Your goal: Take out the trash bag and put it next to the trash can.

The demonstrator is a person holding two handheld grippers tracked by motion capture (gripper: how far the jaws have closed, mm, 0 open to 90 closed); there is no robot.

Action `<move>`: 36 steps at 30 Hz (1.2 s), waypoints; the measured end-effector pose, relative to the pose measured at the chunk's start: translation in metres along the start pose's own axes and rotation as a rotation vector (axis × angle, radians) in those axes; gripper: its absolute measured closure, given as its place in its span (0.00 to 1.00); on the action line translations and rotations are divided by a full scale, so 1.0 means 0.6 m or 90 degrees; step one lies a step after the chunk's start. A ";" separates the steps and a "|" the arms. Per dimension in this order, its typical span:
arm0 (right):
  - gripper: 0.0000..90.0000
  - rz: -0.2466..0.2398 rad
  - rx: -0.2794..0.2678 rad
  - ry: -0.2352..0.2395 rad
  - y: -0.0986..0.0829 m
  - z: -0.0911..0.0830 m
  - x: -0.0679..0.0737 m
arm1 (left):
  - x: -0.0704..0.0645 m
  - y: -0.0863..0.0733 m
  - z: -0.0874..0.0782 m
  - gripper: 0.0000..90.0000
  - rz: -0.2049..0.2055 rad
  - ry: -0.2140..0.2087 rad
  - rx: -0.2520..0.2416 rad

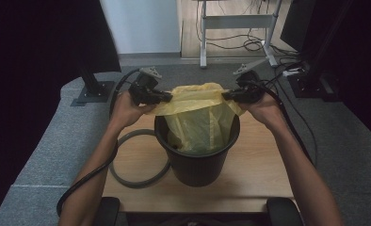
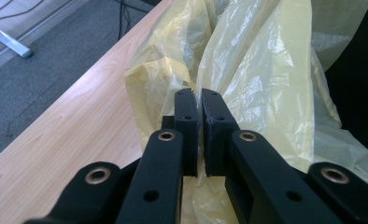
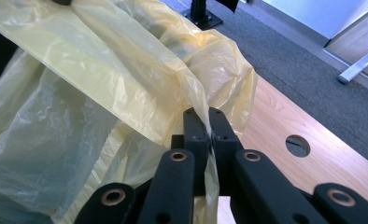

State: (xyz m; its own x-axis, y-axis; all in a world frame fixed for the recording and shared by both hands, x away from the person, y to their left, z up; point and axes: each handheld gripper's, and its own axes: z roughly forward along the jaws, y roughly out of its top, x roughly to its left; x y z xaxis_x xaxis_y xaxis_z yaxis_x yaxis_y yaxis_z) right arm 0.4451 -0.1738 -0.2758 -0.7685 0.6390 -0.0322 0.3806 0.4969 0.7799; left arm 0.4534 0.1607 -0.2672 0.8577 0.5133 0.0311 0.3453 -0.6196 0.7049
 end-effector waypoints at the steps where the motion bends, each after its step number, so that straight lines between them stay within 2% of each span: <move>1: 0.98 -0.001 -0.002 0.002 0.002 -0.003 0.001 | 0.000 0.000 -0.002 0.96 0.001 -0.003 -0.004; 5: 0.98 -0.003 -0.031 0.035 0.008 -0.012 0.006 | -0.002 0.002 -0.010 0.96 -0.002 -0.019 -0.031; 9: 0.98 -0.008 -0.060 0.093 0.018 -0.020 0.020 | -0.010 0.010 -0.018 0.97 0.002 -0.041 -0.053; 15: 0.98 -0.048 -0.073 0.148 0.039 -0.018 0.055 | -0.027 0.021 -0.024 0.97 0.017 -0.064 -0.076; 18: 0.97 -0.066 -0.066 0.162 0.043 -0.008 0.067 | -0.036 0.024 -0.024 0.97 0.027 -0.076 -0.079; 24: 0.94 -0.080 -0.042 0.186 0.040 0.019 0.081 | -0.056 0.032 -0.012 0.97 0.054 -0.110 -0.079; 27: 0.88 -0.091 -0.031 0.202 0.039 0.029 0.091 | -0.067 0.038 -0.003 0.97 0.068 -0.124 -0.075; 30: 0.68 -0.106 -0.027 0.196 0.039 0.037 0.101 | -0.077 0.044 0.005 0.97 0.080 -0.142 -0.074; 33: 0.52 -0.123 -0.016 0.187 0.038 0.045 0.109 | -0.089 0.051 0.012 0.97 0.094 -0.160 -0.071; 36: 0.50 -0.142 -0.014 0.197 0.037 0.050 0.119 | -0.099 0.059 0.020 0.97 0.104 -0.180 -0.071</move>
State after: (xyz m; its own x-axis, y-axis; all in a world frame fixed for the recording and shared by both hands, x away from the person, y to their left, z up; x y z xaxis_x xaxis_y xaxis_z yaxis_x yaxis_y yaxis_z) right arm 0.4142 -0.0994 -0.2797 -0.9514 0.3077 -0.0145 0.1786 0.5893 0.7879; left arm 0.4194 0.1012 -0.2527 0.9751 0.2186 -0.0364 0.1643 -0.6032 0.7805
